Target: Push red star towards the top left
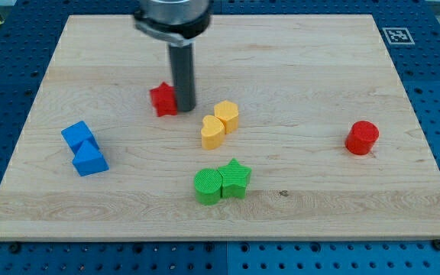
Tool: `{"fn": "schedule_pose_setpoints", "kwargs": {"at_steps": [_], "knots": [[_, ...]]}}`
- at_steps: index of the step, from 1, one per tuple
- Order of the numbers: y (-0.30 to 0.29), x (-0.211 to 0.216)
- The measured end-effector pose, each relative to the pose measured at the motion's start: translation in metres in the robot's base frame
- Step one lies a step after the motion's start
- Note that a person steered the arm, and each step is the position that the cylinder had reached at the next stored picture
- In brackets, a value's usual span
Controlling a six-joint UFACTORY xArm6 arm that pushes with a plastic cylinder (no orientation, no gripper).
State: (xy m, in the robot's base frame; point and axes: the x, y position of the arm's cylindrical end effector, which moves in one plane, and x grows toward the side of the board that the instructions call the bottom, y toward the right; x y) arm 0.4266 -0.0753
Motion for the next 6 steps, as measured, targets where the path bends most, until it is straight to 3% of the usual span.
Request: {"fn": "schedule_pose_setpoints", "kwargs": {"at_steps": [4,6], "knots": [[-0.089,0.005],[-0.093,-0.050]]}}
